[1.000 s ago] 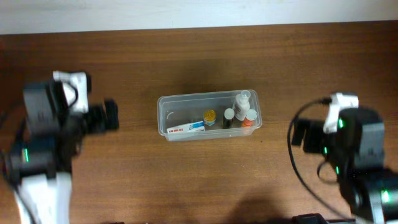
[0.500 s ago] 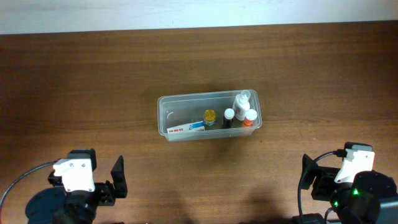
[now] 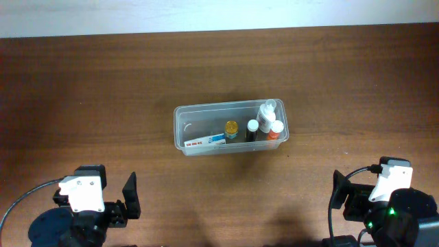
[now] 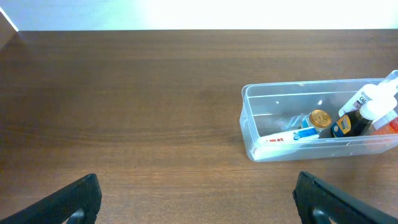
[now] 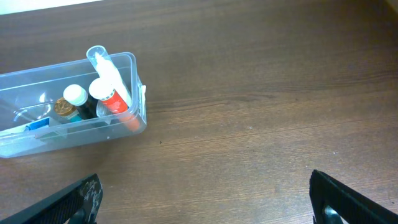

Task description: Pack container

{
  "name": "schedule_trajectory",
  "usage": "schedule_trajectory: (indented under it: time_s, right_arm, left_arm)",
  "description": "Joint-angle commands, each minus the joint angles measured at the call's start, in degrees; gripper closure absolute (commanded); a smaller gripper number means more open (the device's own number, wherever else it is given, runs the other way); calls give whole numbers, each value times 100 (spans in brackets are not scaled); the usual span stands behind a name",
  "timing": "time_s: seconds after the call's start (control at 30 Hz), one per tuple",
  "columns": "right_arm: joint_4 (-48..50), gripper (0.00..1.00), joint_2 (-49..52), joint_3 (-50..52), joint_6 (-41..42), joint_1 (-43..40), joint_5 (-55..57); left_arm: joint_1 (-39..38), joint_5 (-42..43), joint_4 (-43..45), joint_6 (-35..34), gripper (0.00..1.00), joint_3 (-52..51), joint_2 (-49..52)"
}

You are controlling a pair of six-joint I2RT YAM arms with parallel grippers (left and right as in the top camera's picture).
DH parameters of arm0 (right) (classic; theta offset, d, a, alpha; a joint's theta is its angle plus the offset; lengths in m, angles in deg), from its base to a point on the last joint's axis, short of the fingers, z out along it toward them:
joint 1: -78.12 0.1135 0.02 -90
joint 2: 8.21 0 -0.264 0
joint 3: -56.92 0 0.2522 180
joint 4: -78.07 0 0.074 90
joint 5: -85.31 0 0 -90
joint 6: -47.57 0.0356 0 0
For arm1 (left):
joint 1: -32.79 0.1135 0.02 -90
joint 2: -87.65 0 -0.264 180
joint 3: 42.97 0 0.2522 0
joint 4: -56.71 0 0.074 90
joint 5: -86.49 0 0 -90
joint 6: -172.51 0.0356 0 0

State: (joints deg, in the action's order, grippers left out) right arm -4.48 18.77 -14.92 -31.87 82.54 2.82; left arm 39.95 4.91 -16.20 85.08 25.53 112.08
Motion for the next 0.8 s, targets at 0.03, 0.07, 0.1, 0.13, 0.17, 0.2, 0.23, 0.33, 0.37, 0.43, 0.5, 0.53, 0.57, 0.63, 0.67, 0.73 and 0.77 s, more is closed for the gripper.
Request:
schedule_trajectory:
  time_s: [0.03, 0.07, 0.1, 0.13, 0.17, 0.2, 0.23, 0.33, 0.37, 0.43, 0.5, 0.53, 0.57, 0.63, 0.67, 0.73, 0.77]
  right_arm:
    - [7, 2, -22, 42, 46, 4, 50]
    - [7, 2, -22, 42, 46, 4, 50]
    - [9, 2, -24, 42, 46, 4, 52]
    - [11, 2, -103, 44, 39, 2, 114]
    - [-4, 2, -214, 44, 44, -2, 240]
    - [-46, 2, -286, 46, 48, -2, 188]
    - [-94, 2, -348, 59, 48, 0, 92]
    - [-105, 2, -667, 201, 46, 0, -48]
    - [-35, 2, -848, 337, 44, 0, -42]
    - [94, 2, -1078, 555, -2, 0, -37]
    - [413, 2, -1394, 951, -142, 0, -39]
    - [614, 2, -1558, 1207, -192, 0, -39]
    - [817, 2, -1698, 1447, -238, 0, -42]
    - [1255, 2, -1991, 2024, -286, 0, -61]
    - [1532, 2, -2140, 2337, -284, 0, -72]
    - [2170, 2, -2402, 2935, -332, 0, -131]
    - [2566, 2, -2524, 3248, -389, 0, -173]
  left_arm:
    - [-2, 83, -7, 94, 1, -57, -28]
    - [-2, 83, -7, 94, 0, -57, -28]
    - [-2, 83, -7, 94, 1, -57, -28]
    - [-2, 83, -7, 94, 1, -57, -28]
    - [-2, 81, -7, 94, 1, -57, -28]
    - [-2, 83, -7, 94, 1, -57, -28]
    - [-2, 83, -7, 94, 1, -57, -28]
    - [-2, 83, -7, 94, 1, -57, -28]
    - [-2, 83, -7, 94, 1, -57, -28]
    - [-2, 83, -7, 94, 1, -57, -28]
    - [-2, 83, -7, 94, 1, -57, -28]
    - [-2, 83, -7, 94, 1, -57, -28]
    - [-2, 83, -7, 94, 1, -57, -28]
    - [-2, 83, -7, 94, 1, -57, -28]
    - [-2, 83, -7, 94, 0, -57, -28]
    - [-2, 83, -7, 94, 0, -57, -28]
    - [-2, 83, -7, 96, 1, -57, -28]
